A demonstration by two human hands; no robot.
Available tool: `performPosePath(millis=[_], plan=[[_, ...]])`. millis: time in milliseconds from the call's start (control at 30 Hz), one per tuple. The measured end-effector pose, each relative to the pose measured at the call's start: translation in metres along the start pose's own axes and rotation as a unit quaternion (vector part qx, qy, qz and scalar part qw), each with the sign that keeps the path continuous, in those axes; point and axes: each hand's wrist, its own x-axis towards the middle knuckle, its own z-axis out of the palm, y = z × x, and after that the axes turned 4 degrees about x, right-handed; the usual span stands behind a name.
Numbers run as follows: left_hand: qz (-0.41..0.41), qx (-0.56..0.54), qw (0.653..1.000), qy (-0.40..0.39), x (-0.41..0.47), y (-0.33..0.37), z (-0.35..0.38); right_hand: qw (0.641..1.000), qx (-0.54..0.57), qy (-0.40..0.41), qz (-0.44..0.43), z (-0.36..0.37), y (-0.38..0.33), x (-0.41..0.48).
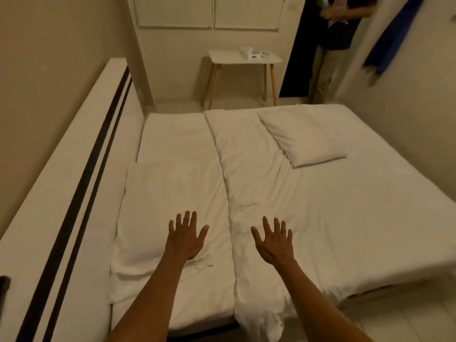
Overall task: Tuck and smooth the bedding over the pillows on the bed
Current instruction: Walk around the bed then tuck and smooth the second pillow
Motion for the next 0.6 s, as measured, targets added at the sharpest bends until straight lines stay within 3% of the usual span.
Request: performPosePath(millis=[367, 600], plan=[[0.082, -0.010, 0.996, -0.019, 0.006, 0.240, 0.017, 0.998, -0.004, 0.055, 0.036, -0.118, 0.184, 0.008], [0.136, 0.017, 0.990, -0.018, 0.027, 0.348, 0.013, 0.994, 0.008, 0.072, 0.086, -0.177, 0.280, 0.025]])
